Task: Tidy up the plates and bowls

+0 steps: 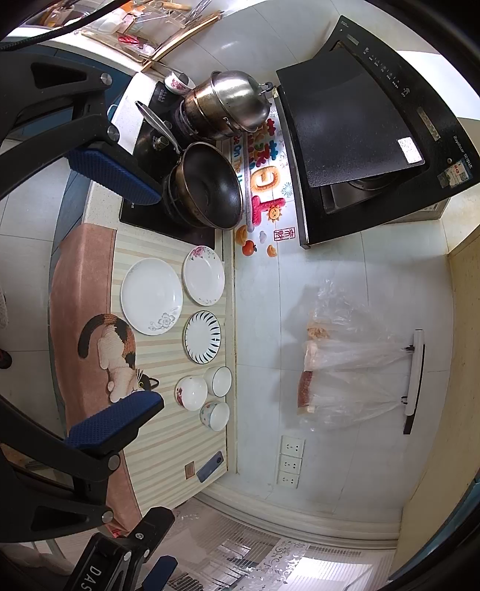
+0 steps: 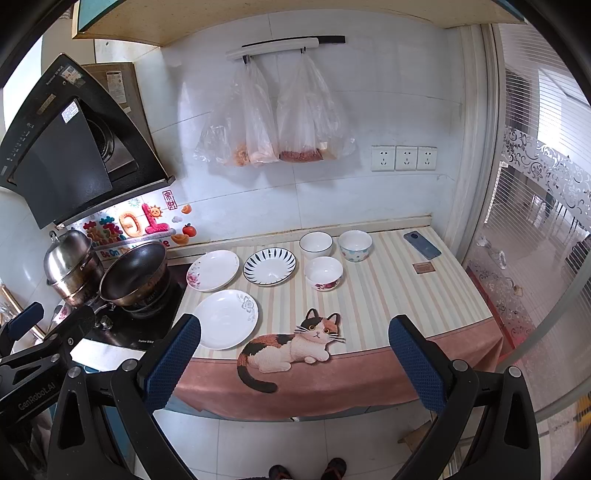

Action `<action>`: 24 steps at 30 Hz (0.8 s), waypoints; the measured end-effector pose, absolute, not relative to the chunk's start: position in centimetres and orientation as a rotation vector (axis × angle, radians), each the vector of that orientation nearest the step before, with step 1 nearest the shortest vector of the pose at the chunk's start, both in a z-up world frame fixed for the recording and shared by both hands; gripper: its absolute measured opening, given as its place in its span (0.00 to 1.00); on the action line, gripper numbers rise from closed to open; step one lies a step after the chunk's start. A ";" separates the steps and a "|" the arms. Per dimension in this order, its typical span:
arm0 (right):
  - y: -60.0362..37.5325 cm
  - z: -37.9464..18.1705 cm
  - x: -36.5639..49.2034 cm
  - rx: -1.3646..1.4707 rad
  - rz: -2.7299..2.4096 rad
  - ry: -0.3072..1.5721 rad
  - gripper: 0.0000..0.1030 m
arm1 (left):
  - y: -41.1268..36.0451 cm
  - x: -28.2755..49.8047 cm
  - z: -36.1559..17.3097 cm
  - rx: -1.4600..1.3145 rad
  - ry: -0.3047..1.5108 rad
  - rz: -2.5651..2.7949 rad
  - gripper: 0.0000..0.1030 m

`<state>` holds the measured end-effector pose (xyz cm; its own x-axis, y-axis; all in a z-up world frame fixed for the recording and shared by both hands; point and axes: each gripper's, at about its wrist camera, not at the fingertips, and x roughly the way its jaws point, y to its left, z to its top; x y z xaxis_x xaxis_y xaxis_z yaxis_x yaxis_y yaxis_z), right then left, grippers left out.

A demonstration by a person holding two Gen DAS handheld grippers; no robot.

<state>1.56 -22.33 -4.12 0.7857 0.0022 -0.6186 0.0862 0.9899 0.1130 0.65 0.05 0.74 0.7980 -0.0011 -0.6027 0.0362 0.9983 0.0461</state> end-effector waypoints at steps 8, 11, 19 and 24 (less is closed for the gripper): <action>-22.2 -3.9 1.8 0.139 -0.047 0.664 1.00 | 0.0 0.6 0.7 0.055 0.645 -0.020 1.00; -22.2 -3.8 1.9 0.139 -0.046 0.667 1.00 | 0.0 0.5 0.7 0.054 0.646 -0.020 1.00; -22.1 -3.7 2.0 0.139 -0.044 0.665 1.00 | 0.0 0.5 0.7 0.054 0.645 -0.020 1.00; -22.0 -3.7 2.1 0.139 -0.045 0.663 1.00 | 0.2 0.5 0.8 0.052 0.642 -0.018 1.00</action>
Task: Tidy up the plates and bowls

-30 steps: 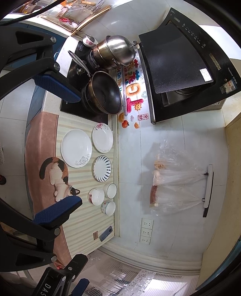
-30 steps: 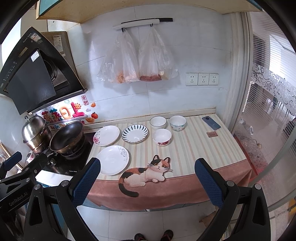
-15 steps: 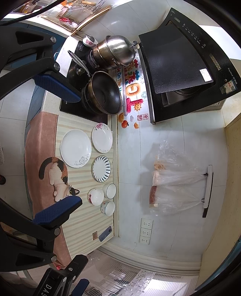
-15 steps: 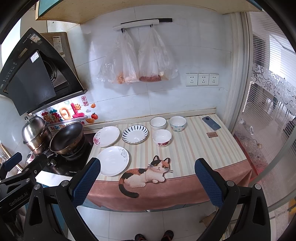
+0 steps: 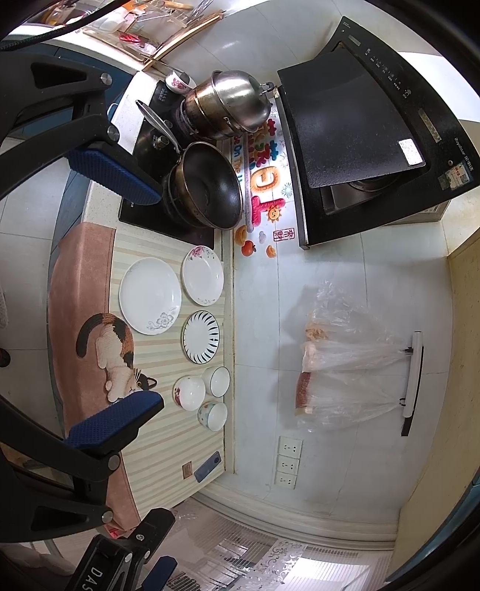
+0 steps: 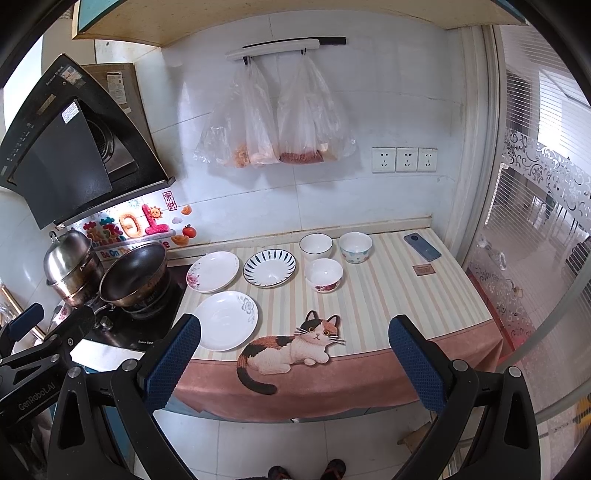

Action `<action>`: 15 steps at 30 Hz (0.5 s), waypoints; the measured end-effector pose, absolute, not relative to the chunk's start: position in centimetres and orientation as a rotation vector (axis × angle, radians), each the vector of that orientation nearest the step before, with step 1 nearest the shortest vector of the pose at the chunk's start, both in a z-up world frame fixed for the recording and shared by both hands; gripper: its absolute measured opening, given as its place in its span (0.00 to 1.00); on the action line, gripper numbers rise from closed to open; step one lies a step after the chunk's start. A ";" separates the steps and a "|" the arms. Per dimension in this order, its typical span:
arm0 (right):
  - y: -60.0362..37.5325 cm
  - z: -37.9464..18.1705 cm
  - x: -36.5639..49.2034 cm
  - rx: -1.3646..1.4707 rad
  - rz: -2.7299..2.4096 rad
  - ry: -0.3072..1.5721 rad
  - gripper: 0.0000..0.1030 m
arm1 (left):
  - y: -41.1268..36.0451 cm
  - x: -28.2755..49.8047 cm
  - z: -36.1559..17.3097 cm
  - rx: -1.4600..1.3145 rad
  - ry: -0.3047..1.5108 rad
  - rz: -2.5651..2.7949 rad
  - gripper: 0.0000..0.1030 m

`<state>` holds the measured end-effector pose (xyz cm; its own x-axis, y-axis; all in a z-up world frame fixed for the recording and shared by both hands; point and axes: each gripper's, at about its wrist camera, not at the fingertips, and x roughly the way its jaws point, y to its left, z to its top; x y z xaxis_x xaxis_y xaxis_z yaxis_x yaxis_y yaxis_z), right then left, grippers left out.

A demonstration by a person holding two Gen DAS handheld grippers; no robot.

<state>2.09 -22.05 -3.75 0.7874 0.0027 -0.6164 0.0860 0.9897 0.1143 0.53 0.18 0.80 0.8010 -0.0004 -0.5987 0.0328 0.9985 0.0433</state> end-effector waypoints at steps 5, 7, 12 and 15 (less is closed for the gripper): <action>-21.8 -3.5 2.3 0.140 -0.042 0.661 1.00 | 0.4 0.6 1.0 0.051 0.639 -0.017 1.00; -21.9 -3.6 2.2 0.139 -0.042 0.660 1.00 | 0.6 0.7 1.1 0.050 0.637 -0.016 1.00; -21.8 -3.6 2.3 0.139 -0.042 0.660 1.00 | 0.5 0.7 1.1 0.050 0.638 -0.018 1.00; -21.9 -3.7 2.1 0.139 -0.043 0.658 1.00 | 0.6 0.7 1.2 0.048 0.640 -0.019 1.00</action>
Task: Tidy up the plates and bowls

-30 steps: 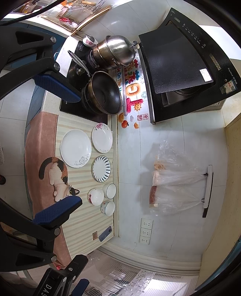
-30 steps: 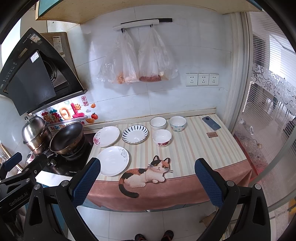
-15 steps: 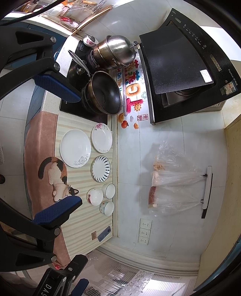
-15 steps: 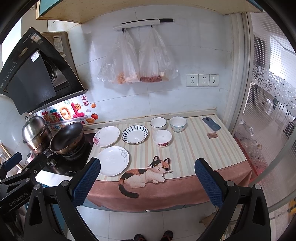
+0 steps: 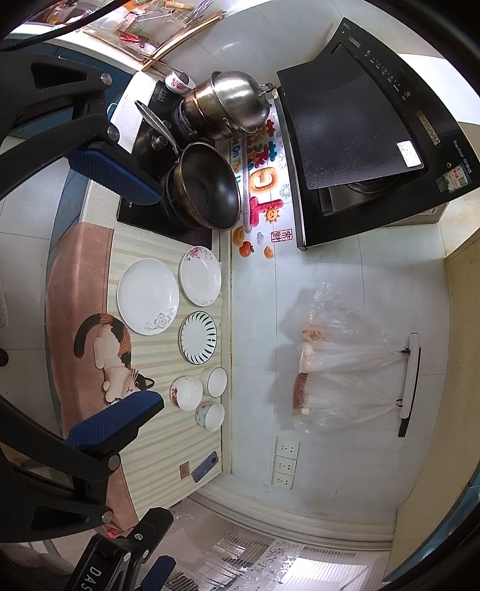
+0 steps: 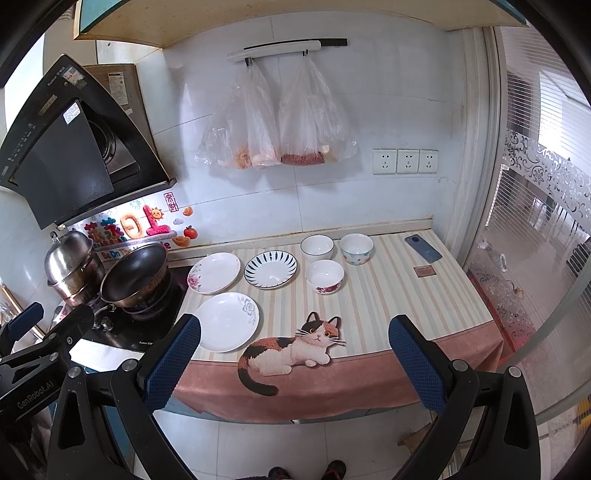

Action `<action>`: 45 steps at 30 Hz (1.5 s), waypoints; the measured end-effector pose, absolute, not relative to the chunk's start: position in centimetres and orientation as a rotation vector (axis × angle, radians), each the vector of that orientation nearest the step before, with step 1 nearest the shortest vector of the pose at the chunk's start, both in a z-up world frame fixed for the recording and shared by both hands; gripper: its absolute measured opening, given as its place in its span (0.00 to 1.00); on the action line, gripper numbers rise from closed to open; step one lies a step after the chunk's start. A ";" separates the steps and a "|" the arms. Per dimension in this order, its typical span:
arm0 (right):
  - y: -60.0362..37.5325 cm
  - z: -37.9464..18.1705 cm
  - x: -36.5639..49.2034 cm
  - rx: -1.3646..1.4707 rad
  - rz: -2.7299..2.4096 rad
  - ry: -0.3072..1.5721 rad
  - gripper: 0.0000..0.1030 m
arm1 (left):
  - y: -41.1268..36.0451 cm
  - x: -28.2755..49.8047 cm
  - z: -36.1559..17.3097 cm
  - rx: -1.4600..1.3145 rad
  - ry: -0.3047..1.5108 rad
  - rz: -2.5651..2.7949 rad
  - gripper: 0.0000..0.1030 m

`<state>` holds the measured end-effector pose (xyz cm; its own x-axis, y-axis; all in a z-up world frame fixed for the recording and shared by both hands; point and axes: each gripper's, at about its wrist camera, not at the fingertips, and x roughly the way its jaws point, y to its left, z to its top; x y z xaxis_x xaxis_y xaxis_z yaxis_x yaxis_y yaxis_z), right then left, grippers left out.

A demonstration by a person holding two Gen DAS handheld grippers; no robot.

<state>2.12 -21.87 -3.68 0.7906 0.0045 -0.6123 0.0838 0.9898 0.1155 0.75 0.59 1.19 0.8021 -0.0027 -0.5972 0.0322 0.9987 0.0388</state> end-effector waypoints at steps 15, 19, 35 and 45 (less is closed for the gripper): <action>-19.9 -8.1 7.5 0.192 0.021 0.745 1.00 | 4.7 7.3 -4.2 0.018 0.664 0.032 1.00; -18.2 -12.8 12.2 0.192 0.061 0.818 1.00 | 7.5 11.8 -8.5 -0.019 0.731 0.039 1.00; -15.6 -38.0 38.2 0.264 0.280 1.242 0.96 | 11.6 31.1 -29.4 -0.099 1.185 0.066 0.87; -11.7 -46.5 44.9 0.281 0.466 1.409 0.42 | 11.6 35.6 -38.0 -0.200 1.400 0.031 0.36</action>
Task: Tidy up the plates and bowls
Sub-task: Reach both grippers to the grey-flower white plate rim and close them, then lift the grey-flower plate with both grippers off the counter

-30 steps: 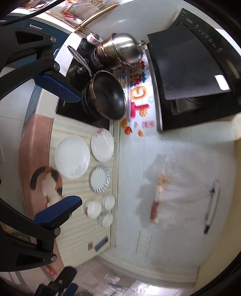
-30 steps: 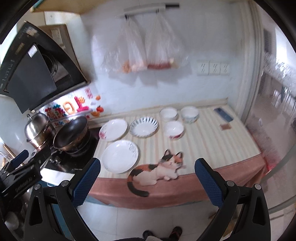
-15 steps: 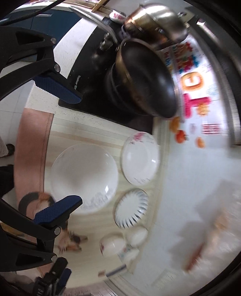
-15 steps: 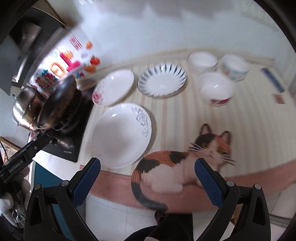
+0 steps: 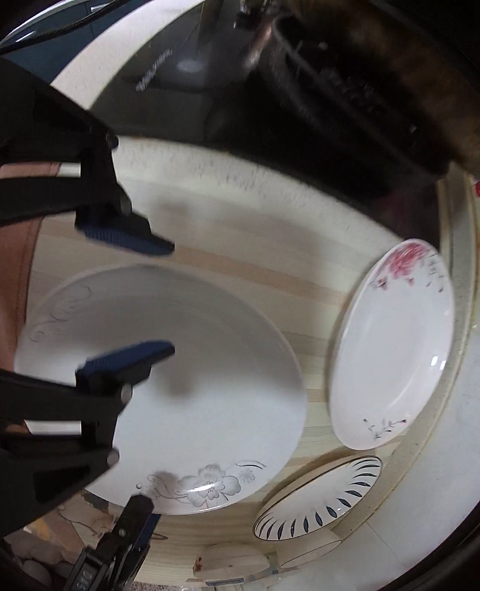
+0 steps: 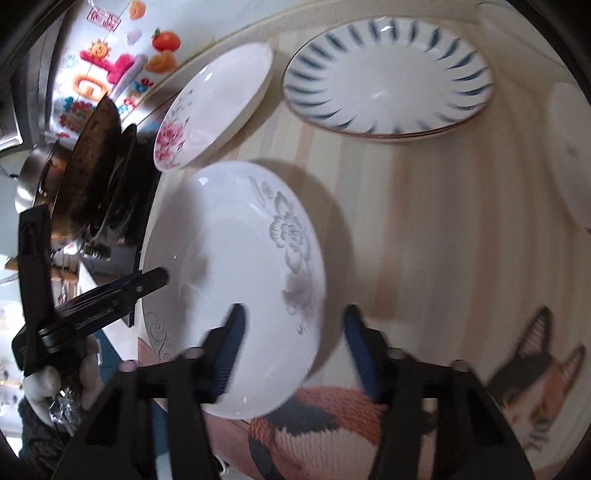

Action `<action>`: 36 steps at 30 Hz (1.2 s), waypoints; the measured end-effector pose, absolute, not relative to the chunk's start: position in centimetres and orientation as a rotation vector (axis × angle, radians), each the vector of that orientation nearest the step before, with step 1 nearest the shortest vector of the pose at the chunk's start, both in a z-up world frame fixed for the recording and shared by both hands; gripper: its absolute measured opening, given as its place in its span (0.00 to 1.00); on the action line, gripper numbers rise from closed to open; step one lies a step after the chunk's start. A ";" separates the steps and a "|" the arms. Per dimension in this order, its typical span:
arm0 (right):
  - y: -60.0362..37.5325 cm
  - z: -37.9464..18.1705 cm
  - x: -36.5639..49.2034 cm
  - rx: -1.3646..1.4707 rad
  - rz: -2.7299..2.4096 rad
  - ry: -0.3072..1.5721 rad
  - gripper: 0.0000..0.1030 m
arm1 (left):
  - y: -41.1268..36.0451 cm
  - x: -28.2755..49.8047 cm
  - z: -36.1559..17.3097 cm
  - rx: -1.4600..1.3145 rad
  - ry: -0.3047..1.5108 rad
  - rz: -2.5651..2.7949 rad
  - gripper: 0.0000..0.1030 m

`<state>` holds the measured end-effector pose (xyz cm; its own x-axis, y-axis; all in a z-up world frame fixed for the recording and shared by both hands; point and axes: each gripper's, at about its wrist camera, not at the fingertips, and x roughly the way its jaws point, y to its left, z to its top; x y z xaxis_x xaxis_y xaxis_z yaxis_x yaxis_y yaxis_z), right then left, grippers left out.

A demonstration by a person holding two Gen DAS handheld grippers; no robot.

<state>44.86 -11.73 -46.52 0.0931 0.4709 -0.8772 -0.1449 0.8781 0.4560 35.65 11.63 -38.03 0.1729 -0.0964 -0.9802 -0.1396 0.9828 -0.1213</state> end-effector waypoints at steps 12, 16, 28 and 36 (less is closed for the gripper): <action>-12.2 -47.1 45.1 0.257 0.478 1.410 0.25 | 10.0 34.0 -36.7 -0.166 1.367 0.055 0.33; -14.1 -46.1 44.3 0.272 0.471 1.397 0.25 | 9.1 33.4 -35.9 -0.154 1.356 0.034 0.33; -22.4 -42.0 40.1 0.326 0.374 1.332 0.25 | 1.1 31.9 -33.6 -0.093 1.335 -0.106 0.33; -27.7 -42.3 37.7 0.383 0.260 1.326 0.25 | -4.8 32.9 -34.8 -0.037 1.351 -0.194 0.33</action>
